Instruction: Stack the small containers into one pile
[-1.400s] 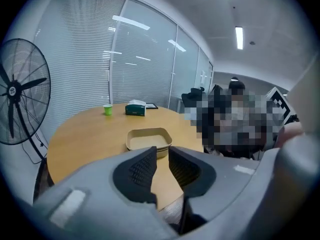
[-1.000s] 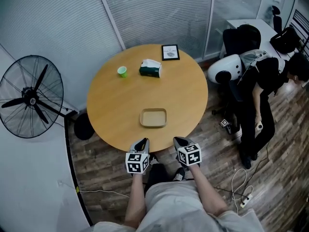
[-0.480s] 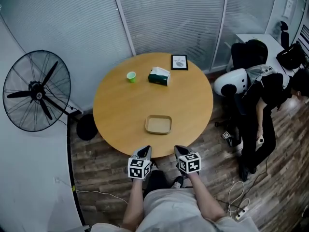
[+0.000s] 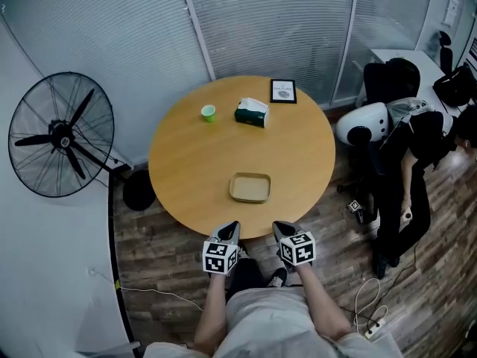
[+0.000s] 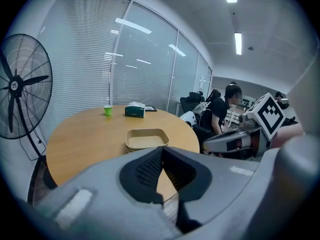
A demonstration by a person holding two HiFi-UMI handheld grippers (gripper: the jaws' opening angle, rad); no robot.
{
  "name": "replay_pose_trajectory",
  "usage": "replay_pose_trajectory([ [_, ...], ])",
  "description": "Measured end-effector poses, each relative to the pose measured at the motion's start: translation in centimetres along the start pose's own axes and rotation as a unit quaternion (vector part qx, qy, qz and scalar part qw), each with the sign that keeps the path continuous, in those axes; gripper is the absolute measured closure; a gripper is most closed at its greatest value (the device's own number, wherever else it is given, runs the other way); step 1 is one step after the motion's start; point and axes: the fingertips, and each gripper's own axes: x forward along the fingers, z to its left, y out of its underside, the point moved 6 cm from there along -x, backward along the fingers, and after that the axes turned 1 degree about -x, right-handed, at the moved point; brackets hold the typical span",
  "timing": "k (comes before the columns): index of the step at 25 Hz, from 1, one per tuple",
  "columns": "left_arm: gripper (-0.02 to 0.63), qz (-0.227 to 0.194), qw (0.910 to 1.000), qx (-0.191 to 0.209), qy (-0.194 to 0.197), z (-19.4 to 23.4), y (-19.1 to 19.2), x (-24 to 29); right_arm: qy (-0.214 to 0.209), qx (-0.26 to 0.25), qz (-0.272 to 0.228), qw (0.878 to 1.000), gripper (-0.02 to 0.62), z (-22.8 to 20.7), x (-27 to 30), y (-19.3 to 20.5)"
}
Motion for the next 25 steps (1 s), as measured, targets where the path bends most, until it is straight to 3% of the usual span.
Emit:
replay_pose_trajectory([
  [25, 0.6, 0.008, 0.9998, -0.011, -0.015, 0.07, 0.8, 0.09, -0.003, -0.006, 0.008, 1.0, 0.596, -0.5, -0.54, 0.47],
])
